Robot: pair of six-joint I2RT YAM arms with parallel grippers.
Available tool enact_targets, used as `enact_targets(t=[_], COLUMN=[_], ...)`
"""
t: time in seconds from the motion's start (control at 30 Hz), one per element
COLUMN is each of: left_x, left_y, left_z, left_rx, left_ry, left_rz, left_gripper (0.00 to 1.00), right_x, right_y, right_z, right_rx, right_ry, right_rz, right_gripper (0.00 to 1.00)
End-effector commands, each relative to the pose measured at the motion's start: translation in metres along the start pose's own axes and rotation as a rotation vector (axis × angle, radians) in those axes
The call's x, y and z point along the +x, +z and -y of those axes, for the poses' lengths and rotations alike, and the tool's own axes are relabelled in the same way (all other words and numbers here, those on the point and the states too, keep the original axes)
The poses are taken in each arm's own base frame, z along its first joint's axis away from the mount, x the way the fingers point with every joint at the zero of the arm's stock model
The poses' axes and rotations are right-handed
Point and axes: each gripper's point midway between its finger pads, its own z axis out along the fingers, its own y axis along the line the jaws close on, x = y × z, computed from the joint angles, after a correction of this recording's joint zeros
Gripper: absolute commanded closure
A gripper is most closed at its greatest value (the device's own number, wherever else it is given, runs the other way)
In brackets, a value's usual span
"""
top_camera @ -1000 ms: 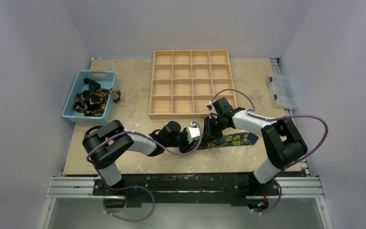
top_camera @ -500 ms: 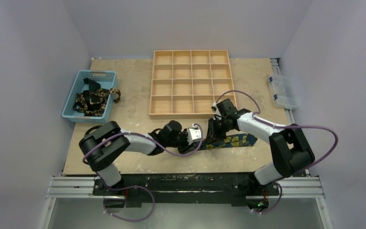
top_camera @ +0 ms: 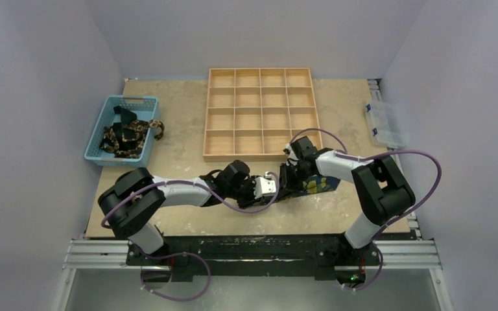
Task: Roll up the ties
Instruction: Roll the tie at the center of the board.
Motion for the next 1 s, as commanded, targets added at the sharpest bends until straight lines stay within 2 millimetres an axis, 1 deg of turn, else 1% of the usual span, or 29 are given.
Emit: enact_targets(t=[0.0,0.07,0.13,0.3,0.33,0.4,0.47,0.57,0.77,0.87,0.97], left_x=[0.010,0.015,0.019,0.029,0.030,0.031,0.032,0.032,0.031,0.032,0.032], left_y=[0.002,0.008,0.012,0.012,0.012,0.012,0.012,0.013,0.014,0.015,0.016], left_z=[0.011,0.012,0.013,0.015,0.015,0.016,0.016,0.016,0.017,0.018,0.019], left_rx=[0.085,0.092,0.097,0.091,0.093,0.095,0.097,0.098,0.101,0.105,0.109], left_ry=[0.004,-0.046,-0.079,-0.096,-0.098,-0.100,-0.099,-0.102,-0.106,-0.112,-0.120], left_rz=[-0.080,-0.106,-0.129,-0.153,-0.156,-0.162,-0.163,-0.165,-0.156,-0.156,-0.148], left_gripper=[1.00,1.00,1.00,1.00,1.00,1.00,1.00,1.00,1.00,1.00,1.00], right_x=[-0.013,-0.013,-0.016,-0.029,-0.030,-0.031,-0.031,-0.026,-0.014,-0.009,-0.004], right_y=[0.011,0.006,-0.007,-0.052,-0.056,-0.061,-0.061,-0.054,-0.040,-0.037,-0.032], right_z=[0.029,0.022,0.007,-0.043,-0.049,-0.056,-0.062,-0.065,-0.058,-0.055,-0.051], right_rx=[0.132,0.106,0.064,-0.070,-0.090,-0.112,-0.147,-0.191,-0.210,-0.212,-0.219], right_ry=[-0.040,-0.048,-0.061,-0.107,-0.110,-0.103,-0.094,-0.078,-0.078,-0.084,-0.081], right_rz=[0.061,0.066,0.095,0.182,0.188,0.192,0.192,0.168,0.106,0.094,0.079], right_gripper=[0.86,0.85,0.81,0.63,0.59,0.53,0.49,0.48,0.49,0.49,0.53])
